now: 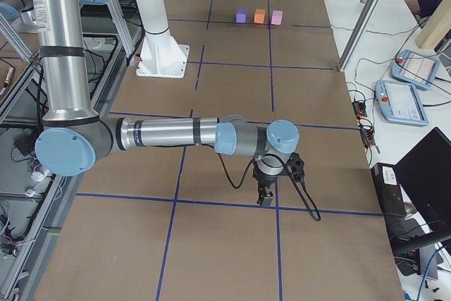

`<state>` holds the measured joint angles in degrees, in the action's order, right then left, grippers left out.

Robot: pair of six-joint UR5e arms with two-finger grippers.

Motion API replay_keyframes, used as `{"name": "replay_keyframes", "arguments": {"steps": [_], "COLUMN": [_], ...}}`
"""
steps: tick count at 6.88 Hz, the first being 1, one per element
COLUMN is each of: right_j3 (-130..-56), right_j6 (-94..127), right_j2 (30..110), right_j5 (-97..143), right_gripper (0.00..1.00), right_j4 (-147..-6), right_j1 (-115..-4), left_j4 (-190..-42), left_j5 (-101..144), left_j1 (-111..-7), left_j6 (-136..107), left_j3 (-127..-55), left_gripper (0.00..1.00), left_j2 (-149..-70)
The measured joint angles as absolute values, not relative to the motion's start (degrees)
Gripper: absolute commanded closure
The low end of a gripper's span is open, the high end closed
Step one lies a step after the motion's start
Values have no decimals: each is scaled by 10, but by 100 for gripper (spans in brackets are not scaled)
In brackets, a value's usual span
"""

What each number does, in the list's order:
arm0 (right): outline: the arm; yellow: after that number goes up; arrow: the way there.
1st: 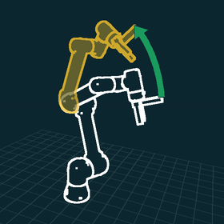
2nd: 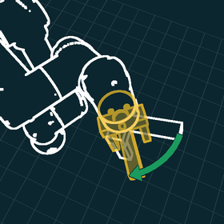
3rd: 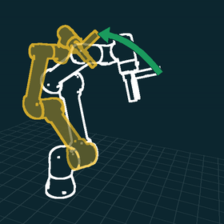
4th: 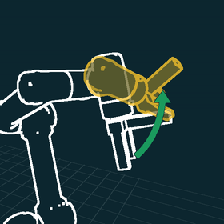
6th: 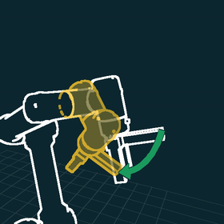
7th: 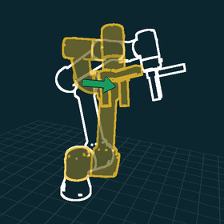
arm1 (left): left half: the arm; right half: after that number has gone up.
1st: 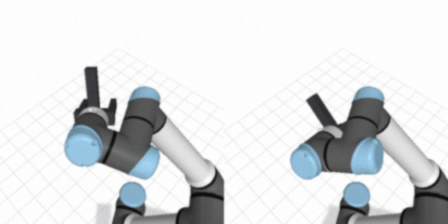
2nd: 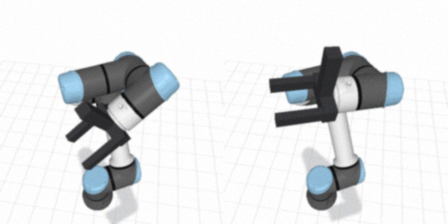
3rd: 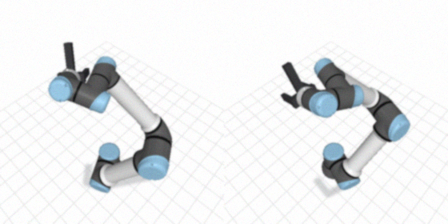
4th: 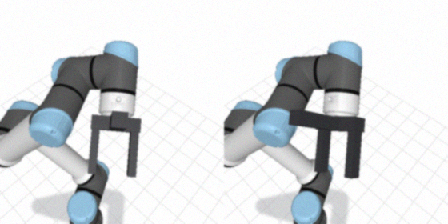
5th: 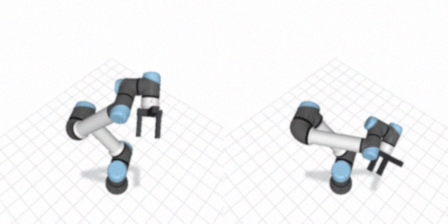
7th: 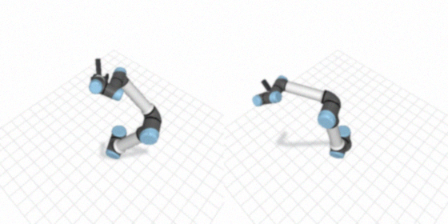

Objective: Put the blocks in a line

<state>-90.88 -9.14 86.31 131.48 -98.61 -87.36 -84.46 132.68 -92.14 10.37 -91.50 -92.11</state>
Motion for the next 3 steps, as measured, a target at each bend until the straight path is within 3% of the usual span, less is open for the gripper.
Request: {"name": "replay_keyframes", "arguments": {"steps": [3], "right_j3": [-909], "right_j6": [-91], "right_j2": [863], "right_j5": [1315], "right_gripper": [0], "right_j4": [-986], "right_j1": [-874], "left_j4": [-857], "left_j5": [1328], "left_j1": [-921], "left_j6": [103], "left_j3": [-899], "left_gripper": [0], "left_j2": [-922]}}
